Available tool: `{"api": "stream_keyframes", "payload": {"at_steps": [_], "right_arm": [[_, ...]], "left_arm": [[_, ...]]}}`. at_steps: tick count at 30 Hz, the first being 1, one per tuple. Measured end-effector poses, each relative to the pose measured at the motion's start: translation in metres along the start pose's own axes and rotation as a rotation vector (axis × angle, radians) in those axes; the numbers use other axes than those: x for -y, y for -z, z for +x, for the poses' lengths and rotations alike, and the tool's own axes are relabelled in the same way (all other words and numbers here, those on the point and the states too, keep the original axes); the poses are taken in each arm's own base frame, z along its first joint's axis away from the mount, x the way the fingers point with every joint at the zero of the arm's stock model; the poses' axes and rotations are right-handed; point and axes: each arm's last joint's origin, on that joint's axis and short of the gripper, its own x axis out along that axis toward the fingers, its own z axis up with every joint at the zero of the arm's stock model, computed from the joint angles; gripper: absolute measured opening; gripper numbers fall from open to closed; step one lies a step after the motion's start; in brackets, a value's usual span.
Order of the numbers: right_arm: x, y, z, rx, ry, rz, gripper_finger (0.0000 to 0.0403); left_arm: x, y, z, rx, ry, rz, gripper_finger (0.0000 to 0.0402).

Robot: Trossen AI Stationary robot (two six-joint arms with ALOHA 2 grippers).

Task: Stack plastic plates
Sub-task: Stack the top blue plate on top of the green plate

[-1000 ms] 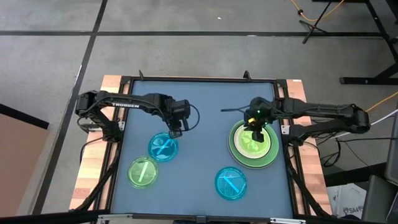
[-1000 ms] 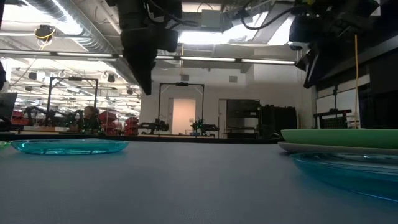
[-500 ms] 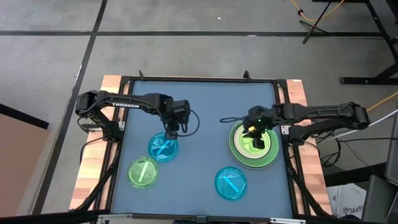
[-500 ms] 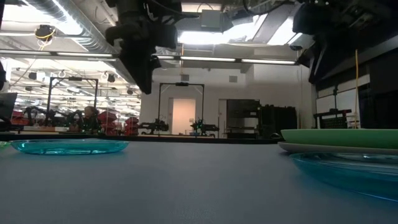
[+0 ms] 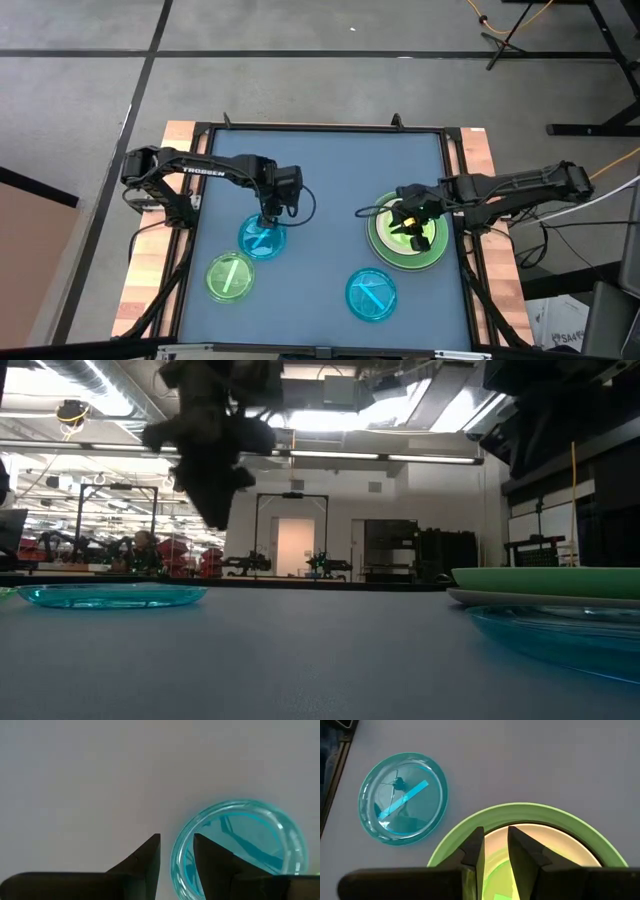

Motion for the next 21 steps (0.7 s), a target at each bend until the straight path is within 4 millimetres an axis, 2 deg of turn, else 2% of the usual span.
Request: {"api": "stream_keyframes", "payload": {"at_steps": [11, 21], "right_arm": [[0.001, 0.0, 0.0, 0.002, 0.05, -0.002, 0.0074], [0.001, 0.0, 0.0, 0.002, 0.05, -0.002, 0.0074]], "left_arm": [[-0.006, 0.034, 0.035, -0.109, 0.019, -0.05, 0.011], [-0.009, 0.056, 0.052, -0.164, 0.036, -0.086, 0.011]]}}
